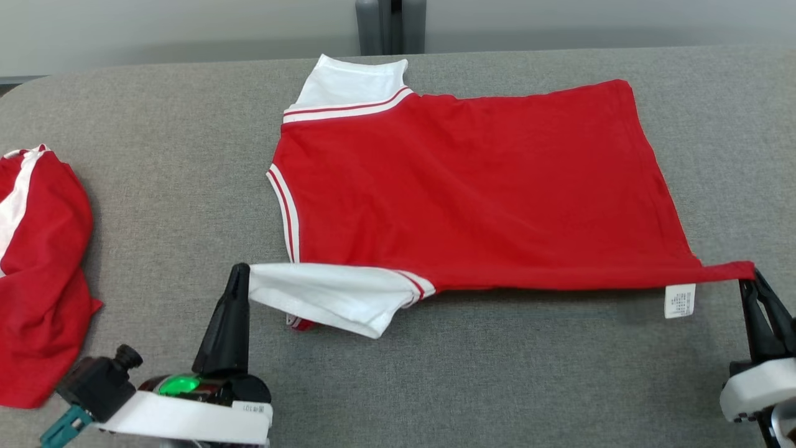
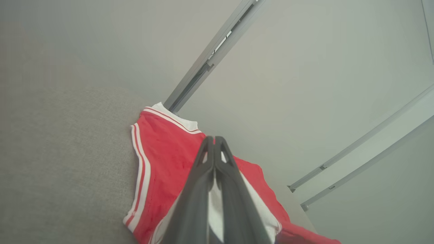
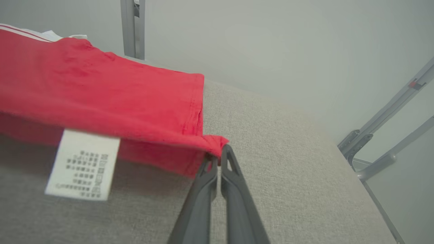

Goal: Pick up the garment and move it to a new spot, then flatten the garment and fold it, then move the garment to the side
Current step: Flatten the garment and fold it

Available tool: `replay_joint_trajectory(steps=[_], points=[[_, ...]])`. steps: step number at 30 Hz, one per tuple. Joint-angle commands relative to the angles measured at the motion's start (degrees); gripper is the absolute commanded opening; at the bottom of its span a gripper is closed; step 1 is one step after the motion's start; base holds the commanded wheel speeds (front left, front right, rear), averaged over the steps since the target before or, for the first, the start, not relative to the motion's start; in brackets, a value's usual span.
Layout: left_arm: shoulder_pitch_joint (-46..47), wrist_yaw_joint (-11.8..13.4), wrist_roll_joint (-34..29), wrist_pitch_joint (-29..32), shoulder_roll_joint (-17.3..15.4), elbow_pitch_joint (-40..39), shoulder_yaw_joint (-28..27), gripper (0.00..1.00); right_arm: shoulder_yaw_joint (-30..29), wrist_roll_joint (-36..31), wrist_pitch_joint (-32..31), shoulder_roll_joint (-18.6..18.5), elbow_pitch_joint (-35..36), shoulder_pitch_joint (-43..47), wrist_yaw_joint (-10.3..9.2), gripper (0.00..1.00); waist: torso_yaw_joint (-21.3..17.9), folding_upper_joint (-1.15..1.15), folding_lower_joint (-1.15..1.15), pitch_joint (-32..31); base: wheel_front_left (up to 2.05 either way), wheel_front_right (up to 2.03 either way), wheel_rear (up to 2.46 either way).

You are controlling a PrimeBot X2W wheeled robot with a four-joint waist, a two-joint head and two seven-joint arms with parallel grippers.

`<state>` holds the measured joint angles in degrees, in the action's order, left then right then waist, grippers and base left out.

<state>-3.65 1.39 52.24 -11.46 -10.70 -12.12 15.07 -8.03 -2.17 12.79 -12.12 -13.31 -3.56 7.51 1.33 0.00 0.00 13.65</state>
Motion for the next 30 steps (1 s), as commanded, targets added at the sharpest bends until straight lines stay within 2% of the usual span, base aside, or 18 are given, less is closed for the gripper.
replay_joint_trajectory(steps=[1,8,16,22,28,29,30], points=[[2.3,-0.4,0.0,-0.4,0.2,1.3,-0.4,0.0,0.2,-0.7,-0.2,-0.6,-1.5,-1.9,-0.04,0.0,0.1,0.0,0.0,0.3,0.0,0.0,0.0],[12.8,-2.3,0.6,1.3,1.8,12.8,0.6,0.0,1.2,-1.9,-0.5,-1.1,-9.6,-10.4,-0.04,0.0,0.7,0.0,0.0,2.4,0.0,0.0,0.0],[23.9,-5.1,-5.5,-2.0,2.8,25.6,2.7,0.0,4.3,-2.6,1.1,-2.3,-19.4,-19.0,-0.04,0.0,0.5,0.0,0.0,5.0,0.0,0.0,0.0],[28.3,-4.5,-11.2,-3.3,2.2,32.0,2.8,0.0,5.7,-3.7,2.2,-2.0,-24.1,-24.1,-0.04,0.0,-0.3,0.0,0.0,6.2,0.0,0.0,0.0],[31.3,-6.3,-10.7,-3.4,2.7,37.6,3.1,0.0,7.5,-4.4,2.5,-2.0,-27.1,-27.6,-0.04,0.0,-0.6,0.0,0.0,6.8,0.0,0.0,0.0],[31.7,-6.6,-10.4,-3.4,2.8,38.5,3.2,0.0,7.9,-4.3,2.5,-2.0,-27.1,-27.8,-0.04,0.12,-0.6,0.0,0.0,6.8,0.0,0.0,0.0],[32.2,-6.8,-10.3,-3.4,2.9,39.5,3.3,0.0,8.0,-4.1,2.5,-2.0,-27.1,-27.9,-0.04,0.38,-0.5,0.0,0.0,6.8,0.0,0.0,0.0]])
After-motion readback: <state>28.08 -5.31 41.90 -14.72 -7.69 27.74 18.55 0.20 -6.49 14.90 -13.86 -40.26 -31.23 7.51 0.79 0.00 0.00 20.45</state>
